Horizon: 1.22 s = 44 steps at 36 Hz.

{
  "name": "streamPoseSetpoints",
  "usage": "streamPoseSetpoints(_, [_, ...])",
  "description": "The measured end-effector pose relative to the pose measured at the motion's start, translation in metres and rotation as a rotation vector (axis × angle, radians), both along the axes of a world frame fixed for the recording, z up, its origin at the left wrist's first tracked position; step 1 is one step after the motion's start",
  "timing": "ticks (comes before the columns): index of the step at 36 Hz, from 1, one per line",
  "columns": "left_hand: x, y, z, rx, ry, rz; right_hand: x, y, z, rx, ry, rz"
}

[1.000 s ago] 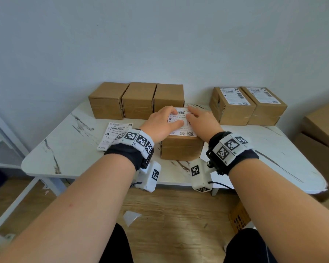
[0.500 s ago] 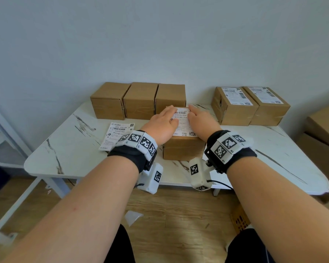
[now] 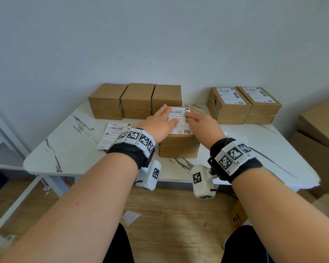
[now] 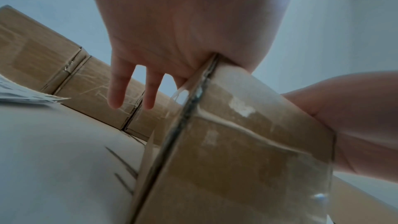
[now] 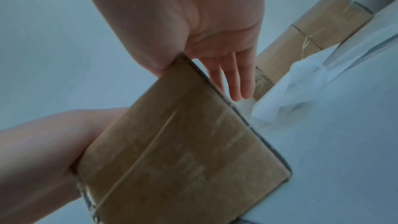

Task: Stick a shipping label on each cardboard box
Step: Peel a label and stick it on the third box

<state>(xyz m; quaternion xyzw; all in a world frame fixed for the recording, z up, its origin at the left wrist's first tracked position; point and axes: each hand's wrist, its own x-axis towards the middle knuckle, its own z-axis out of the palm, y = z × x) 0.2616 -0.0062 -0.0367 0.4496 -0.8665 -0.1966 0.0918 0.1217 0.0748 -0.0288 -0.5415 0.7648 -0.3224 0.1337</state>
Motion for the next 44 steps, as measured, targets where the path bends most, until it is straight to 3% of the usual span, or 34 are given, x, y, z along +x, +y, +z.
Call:
streamPoseSetpoints(7, [0.000,0.009,0.001,-0.090,-0.034,0.078,0.001,0.017,0.001,-0.091,-0.078,0.009])
streamPoseSetpoints(14, [0.001,0.026,0.001,-0.277,0.066,0.163,0.007,0.024,-0.004,-0.161,-0.066,-0.009])
streamPoseSetpoints(23, [0.018,0.035,0.002,0.109,0.130,0.047,0.015,0.032,-0.007,-0.127,-0.107,0.005])
streamPoseSetpoints(28, [0.027,0.043,0.001,0.343,0.328,-0.031,0.024,0.035,-0.012,-0.070,-0.058,0.005])
streamPoseSetpoints(44, [0.026,0.049,0.005,0.180,0.252,0.058,0.021,0.040,-0.015,-0.089,-0.094,0.012])
